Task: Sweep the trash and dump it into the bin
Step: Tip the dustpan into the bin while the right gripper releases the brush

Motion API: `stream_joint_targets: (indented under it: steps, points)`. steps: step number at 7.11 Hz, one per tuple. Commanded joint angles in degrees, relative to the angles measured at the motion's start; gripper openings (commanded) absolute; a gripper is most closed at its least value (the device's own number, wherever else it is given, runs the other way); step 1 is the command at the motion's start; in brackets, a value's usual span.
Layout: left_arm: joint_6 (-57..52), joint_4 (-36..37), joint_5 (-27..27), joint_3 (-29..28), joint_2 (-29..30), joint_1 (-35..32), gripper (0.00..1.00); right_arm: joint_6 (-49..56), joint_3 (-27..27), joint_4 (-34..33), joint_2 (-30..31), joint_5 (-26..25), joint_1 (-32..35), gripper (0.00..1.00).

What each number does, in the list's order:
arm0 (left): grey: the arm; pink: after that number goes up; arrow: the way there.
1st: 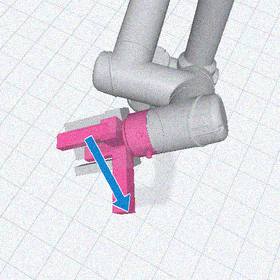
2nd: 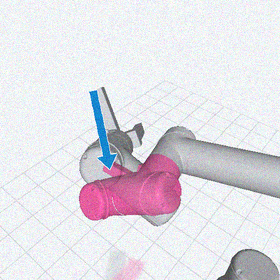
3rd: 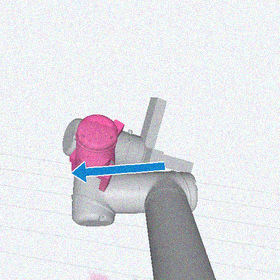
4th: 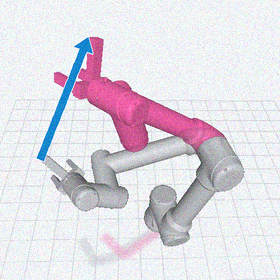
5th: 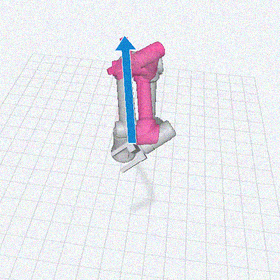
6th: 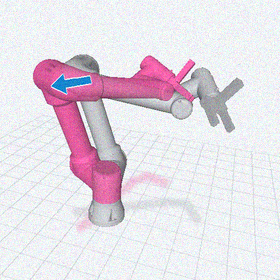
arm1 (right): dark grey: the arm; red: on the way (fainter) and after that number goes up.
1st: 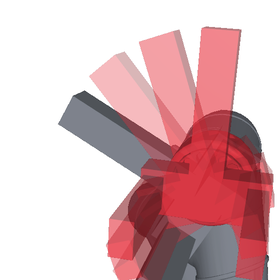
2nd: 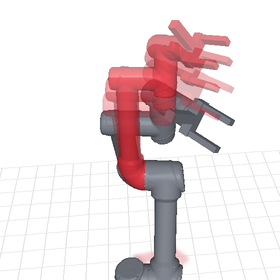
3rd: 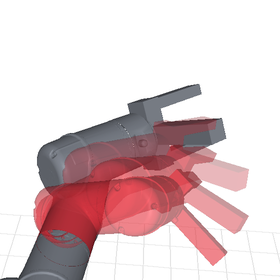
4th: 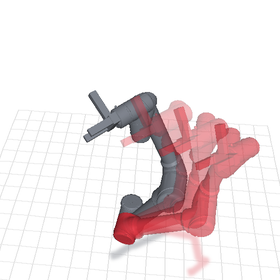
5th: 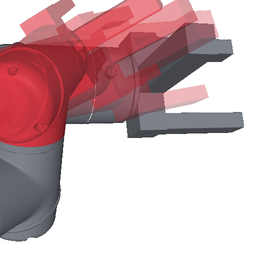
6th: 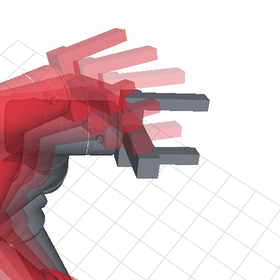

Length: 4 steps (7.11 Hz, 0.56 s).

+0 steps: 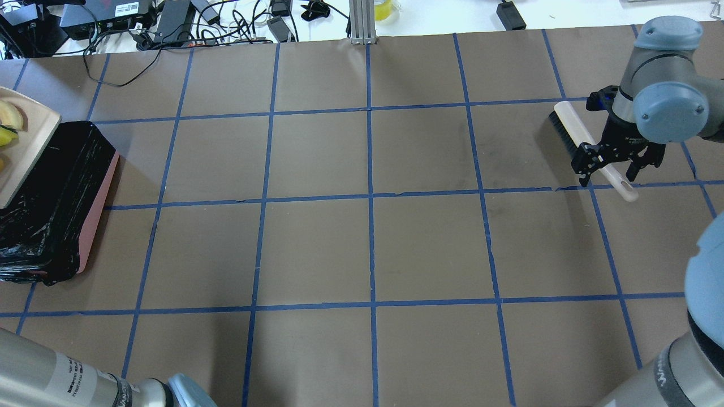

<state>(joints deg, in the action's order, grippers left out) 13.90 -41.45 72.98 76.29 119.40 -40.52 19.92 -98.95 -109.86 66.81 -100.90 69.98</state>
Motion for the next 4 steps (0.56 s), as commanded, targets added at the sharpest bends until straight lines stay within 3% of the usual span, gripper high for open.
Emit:
stream_joint_targets:
  steps: [1,2,4]
  points:
    - [-1.41,2.16,-6.16,0.61,-0.13,0.00,0.00,0.12,1.20,0.09,1.04,0.00,0.07,1.00]
    - [-4.12,2.25,-11.40,0.96,-0.13,0.35,0.00,0.29,3.13,0.78,1.74,0.09,0.33,1.00]
    - [-7.48,3.91,-15.29,0.88,-0.22,1.84,0.00,0.03,7.87,5.33,6.29,0.09,2.86,1.00]
